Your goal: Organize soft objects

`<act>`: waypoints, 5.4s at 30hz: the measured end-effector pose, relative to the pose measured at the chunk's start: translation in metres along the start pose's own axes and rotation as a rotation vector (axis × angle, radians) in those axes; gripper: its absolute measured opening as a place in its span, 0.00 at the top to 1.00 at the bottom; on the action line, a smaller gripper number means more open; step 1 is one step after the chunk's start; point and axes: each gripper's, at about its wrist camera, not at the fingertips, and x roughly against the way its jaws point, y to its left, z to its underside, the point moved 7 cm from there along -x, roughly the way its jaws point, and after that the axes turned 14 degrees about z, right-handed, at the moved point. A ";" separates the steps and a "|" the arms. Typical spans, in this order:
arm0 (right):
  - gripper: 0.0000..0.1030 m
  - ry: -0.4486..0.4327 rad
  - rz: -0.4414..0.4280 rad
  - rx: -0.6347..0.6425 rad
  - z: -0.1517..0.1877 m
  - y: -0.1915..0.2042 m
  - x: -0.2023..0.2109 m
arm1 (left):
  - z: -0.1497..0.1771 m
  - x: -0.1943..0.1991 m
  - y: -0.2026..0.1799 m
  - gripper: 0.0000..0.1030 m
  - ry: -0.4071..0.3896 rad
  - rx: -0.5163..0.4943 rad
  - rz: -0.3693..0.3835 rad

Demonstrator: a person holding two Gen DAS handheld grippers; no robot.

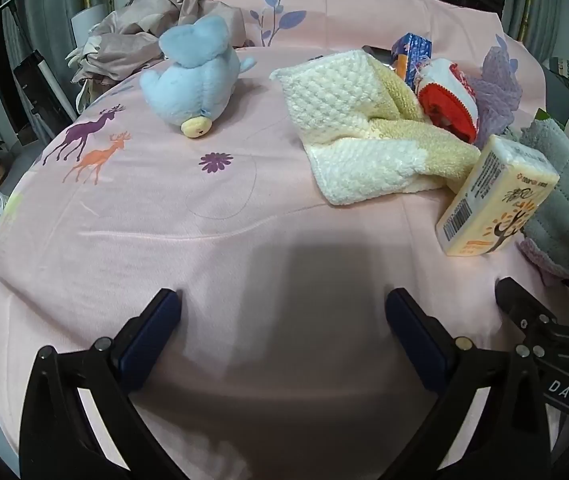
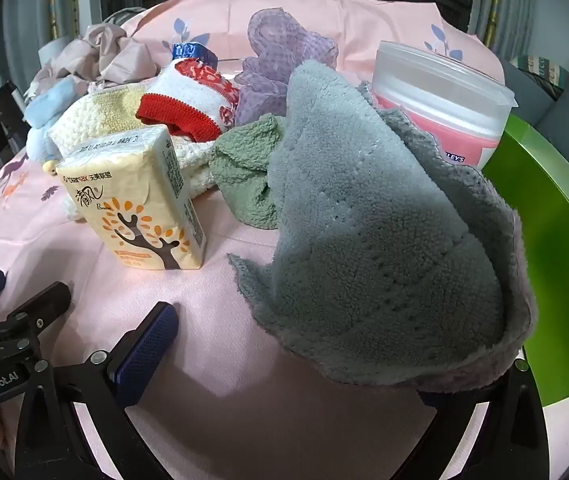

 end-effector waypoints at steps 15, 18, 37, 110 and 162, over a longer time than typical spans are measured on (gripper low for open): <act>0.00 0.007 -0.076 0.011 -0.029 -0.004 0.025 | -0.002 0.042 -0.013 0.01 0.013 0.027 0.055; 0.00 -0.017 -0.066 0.016 -0.035 -0.007 0.037 | -0.004 0.046 -0.016 0.01 0.009 0.030 0.059; 0.00 -0.056 -0.161 0.087 -0.087 -0.005 0.071 | -0.044 0.055 -0.002 0.05 -0.001 0.078 0.099; 0.46 0.187 -0.644 -0.015 -0.198 0.142 0.050 | -0.142 0.073 -0.008 0.47 -0.116 0.184 0.568; 0.40 0.148 -0.312 -0.737 -0.073 -0.274 -0.013 | -0.077 0.002 -0.389 0.33 0.170 -0.292 0.787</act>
